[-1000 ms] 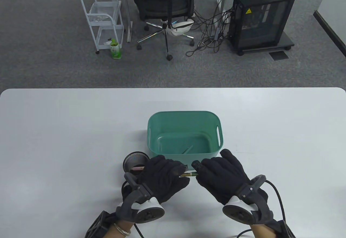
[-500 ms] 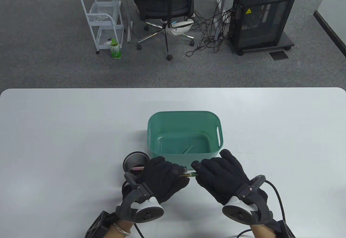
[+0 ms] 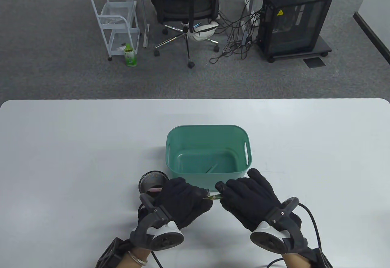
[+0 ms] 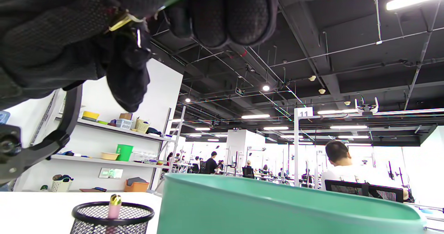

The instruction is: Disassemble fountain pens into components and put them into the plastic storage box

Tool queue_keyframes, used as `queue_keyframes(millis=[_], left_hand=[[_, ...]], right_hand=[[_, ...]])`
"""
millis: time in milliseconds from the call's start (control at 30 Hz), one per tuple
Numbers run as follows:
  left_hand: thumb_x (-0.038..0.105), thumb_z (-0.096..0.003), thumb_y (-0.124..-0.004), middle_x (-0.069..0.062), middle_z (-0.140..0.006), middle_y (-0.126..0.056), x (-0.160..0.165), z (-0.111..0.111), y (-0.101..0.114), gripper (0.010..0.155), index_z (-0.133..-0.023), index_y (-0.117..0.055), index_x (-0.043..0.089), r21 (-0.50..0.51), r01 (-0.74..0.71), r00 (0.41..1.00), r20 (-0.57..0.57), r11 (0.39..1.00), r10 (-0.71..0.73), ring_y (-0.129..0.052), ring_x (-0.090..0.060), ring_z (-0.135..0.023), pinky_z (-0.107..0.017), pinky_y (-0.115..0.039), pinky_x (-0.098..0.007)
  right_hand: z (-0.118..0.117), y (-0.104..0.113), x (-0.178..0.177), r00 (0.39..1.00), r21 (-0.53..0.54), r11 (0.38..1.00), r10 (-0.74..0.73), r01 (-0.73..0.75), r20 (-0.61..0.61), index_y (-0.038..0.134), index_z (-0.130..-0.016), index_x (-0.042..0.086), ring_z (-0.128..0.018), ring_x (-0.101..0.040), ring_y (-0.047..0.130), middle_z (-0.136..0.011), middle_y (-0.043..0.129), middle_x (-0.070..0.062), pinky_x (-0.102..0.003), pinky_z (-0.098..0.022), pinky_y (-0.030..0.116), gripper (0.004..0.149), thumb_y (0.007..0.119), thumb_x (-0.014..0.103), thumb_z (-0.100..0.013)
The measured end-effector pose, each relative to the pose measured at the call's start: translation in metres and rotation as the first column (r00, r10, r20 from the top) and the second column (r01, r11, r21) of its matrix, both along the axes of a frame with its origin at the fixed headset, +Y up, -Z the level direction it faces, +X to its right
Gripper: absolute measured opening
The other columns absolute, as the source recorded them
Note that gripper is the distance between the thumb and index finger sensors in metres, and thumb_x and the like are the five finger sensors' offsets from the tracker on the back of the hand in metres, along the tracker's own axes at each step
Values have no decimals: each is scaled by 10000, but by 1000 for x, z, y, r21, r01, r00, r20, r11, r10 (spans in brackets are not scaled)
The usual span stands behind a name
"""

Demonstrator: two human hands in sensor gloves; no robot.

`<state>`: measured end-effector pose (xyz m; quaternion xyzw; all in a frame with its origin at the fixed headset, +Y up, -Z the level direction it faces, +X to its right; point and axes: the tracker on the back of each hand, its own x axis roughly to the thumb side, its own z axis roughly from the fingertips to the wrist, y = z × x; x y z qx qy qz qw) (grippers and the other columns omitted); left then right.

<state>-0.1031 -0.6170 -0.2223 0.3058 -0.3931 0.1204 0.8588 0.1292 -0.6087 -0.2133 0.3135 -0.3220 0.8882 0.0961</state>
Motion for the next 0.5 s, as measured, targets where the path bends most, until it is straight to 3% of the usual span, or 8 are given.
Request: queue_keyframes(millis=[133, 267, 500], left_hand=[[522, -679, -549, -34, -732, -1036, -1, 0, 0, 547, -877, -864, 122, -5, 3, 1000, -2, 1000, -3, -1014, -218, -621, -678, -713, -489], [588, -655, -591, -79, -909, -945, -1, 0, 0, 623, -1037, -726, 114, -11, 10, 1000, -4, 1000, -10, -962, -242, -733, -720, -667, -511], [540, -651, -692, -53, -913, -927, -1, 1, 0, 549, -1012, -709, 127, 5, 14, 1000, -19, 1000, -14, -953, -218, -748, -730, -665, -500]], right_hand=[[0, 0, 0, 1000, 0, 1000, 0, 0, 2, 811, -982, 314, -822, -147, 833, -919, 826, 70, -526, -811, 533, 452, 695, 481, -578], [0, 0, 1, 1000, 2, 1000, -1, 1, 5, 811, -982, 314, -821, -146, 835, -919, 827, 69, -526, -811, 534, 452, 695, 481, -578], [-1, 0, 1, 1000, 1, 1000, 1, -1, 10, 809, -983, 314, -821, -147, 834, -919, 826, 69, -526, -810, 535, 452, 695, 481, -578]])
